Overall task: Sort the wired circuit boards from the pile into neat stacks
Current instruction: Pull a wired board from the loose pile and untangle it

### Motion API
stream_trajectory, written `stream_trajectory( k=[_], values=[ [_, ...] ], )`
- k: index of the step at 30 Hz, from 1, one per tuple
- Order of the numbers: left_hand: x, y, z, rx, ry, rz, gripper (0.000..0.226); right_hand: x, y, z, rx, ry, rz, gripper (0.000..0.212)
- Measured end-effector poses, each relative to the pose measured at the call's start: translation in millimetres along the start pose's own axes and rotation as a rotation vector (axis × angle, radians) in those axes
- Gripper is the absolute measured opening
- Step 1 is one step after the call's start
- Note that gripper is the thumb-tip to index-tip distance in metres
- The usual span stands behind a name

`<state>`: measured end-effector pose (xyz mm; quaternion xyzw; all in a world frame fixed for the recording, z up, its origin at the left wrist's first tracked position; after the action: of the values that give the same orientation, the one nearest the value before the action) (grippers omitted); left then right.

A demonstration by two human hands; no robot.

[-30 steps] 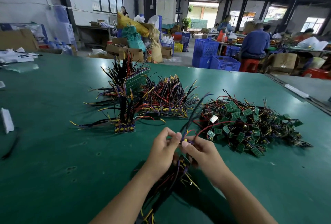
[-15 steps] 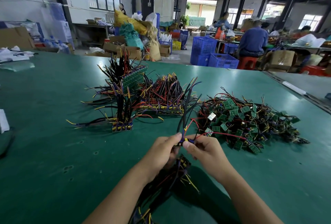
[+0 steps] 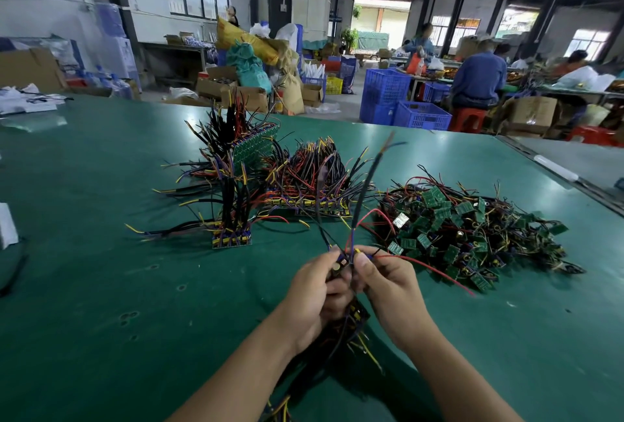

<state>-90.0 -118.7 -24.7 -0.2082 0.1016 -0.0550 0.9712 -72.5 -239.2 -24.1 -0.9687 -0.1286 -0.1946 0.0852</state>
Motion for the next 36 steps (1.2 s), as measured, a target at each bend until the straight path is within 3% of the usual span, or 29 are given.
stream_trajectory(
  k=[5, 7, 13, 19, 21, 24, 29, 33, 36],
  values=[
    [0, -1, 2, -0.034, -0.075, 0.022, 0.041, 1, -4, 3, 0.225, -0.061, 0.094, 0.019],
    [1, 2, 4, -0.062, -0.108, 0.036, 0.038, 3, -1, 3, 0.324, -0.09, 0.166, 0.024],
    [6, 7, 5, 0.127, -0.222, 0.171, 0.04, 6, 8, 6, 0.219, -0.149, 0.28, 0.022],
    [7, 2, -2, 0.324, -0.245, 0.165, 0.046, 2, 3, 11, -0.002, -0.165, 0.159, 0.025],
    [6, 1, -3, 0.389, -0.271, 0.181, 0.047, 1, -2, 9, -0.043, -0.147, 0.112, 0.034],
    [4, 4, -2, 0.59, -0.322, 0.212, 0.067, 0, -6, 4, -0.072, -0.139, 0.11, 0.048],
    [-2, 11, -2, 0.839, -0.383, 0.187, 0.058, -2, -2, 1, -0.07, -0.187, 0.016, 0.031],
    [1, 17, -7, 1.044, -0.411, 0.175, 0.069, -2, -2, -2, -0.135, -0.129, -0.036, 0.018],
    [0, 18, -8, 1.04, -0.443, 0.193, 0.07, -2, -5, -5, -0.162, -0.077, -0.043, 0.026]
  ],
)
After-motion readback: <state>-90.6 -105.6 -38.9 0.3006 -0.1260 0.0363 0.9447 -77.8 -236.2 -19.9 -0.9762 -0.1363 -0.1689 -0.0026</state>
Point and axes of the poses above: each hand's wrist, its own x-axis towards the middle knuckle, its own y-axis out of the back of the hand, z = x × y, the point moved 1 cm from there along x, towards the middle knuckle, and after that the axes turned 5 degrees about y, right-handed, at the moved point
